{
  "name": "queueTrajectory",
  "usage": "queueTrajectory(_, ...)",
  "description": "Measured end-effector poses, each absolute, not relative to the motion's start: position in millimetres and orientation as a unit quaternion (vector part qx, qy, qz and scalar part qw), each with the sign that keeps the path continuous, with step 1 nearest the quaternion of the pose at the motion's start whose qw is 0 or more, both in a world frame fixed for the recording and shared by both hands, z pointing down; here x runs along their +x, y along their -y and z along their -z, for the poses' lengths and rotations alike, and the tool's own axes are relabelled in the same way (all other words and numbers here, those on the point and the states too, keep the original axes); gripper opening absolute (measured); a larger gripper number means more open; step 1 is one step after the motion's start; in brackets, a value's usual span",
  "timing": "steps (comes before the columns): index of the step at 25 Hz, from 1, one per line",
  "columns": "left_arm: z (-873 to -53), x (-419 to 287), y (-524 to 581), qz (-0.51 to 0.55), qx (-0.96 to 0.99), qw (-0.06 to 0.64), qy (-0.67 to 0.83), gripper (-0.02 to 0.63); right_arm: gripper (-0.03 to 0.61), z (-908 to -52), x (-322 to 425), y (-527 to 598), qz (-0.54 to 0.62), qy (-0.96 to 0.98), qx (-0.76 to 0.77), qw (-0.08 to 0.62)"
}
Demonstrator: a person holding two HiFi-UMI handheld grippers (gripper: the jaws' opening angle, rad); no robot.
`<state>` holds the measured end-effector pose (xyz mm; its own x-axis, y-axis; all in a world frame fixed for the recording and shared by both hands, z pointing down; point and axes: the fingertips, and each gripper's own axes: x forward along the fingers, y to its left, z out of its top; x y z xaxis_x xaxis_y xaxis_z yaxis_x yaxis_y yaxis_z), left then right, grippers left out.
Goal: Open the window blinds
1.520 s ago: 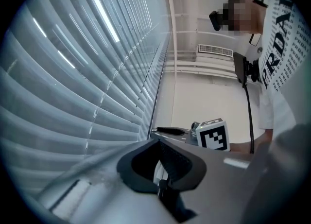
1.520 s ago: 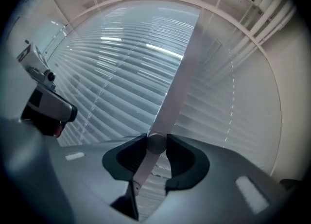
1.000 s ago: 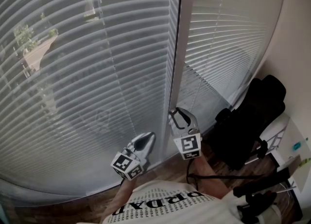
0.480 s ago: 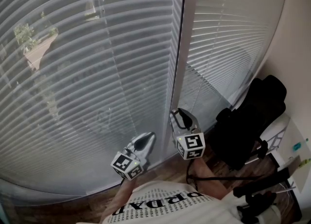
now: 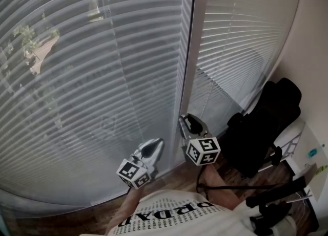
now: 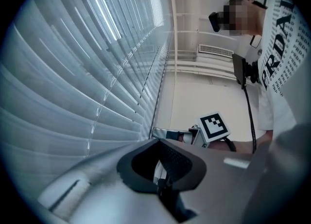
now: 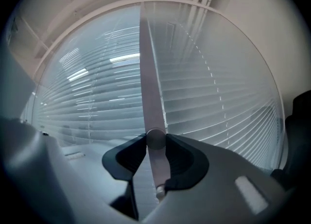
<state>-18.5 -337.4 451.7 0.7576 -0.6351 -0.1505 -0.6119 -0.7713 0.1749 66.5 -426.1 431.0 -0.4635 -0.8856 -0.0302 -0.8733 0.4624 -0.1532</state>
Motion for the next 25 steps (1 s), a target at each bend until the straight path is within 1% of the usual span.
queueTrajectory(4,-451.4,-16.7,334.6,0.101,0.936,0.059,0.331,-0.008,0.133,-431.5,66.5,426.0,0.064,-0.852,-0.516,0.061)
queueTrajectory(6,-451.3,-14.8,332.4,0.101,0.937,0.059,0.328,-0.008,0.133,-431.4,67.3,424.4,0.044,-0.852,-0.520,0.046)
queueTrajectory(12,-448.2,-14.4,329.8,0.104,0.938,0.055,0.327,-0.008,0.166,-424.1,62.0,415.4,-0.152,-0.841,-0.510,-0.100)
queueTrajectory(16,-448.3,-12.4,326.9,0.105,0.938,0.056,0.326,-0.008,0.165,-426.7,58.2,420.3,-0.195,-0.833,-0.497,-0.143)
queueTrajectory(17,-448.1,-12.3,326.1,0.105,0.938,0.056,0.326,-0.008,0.139,-426.6,57.3,420.4,-0.202,-0.832,-0.495,-0.148)
queueTrajectory(18,-447.9,-12.6,325.6,0.105,0.938,0.056,0.327,-0.008,0.135,-426.5,56.9,420.3,-0.206,-0.830,-0.495,-0.151)
queueTrajectory(22,-446.9,-16.6,325.2,0.106,0.936,0.055,0.332,-0.008,0.133,-427.0,58.2,421.0,-0.198,-0.830,-0.502,-0.142)
queueTrajectory(25,-447.5,-19.7,325.8,0.105,0.935,0.054,0.335,-0.008,0.132,-426.6,58.9,422.3,-0.168,-0.837,-0.507,-0.120)
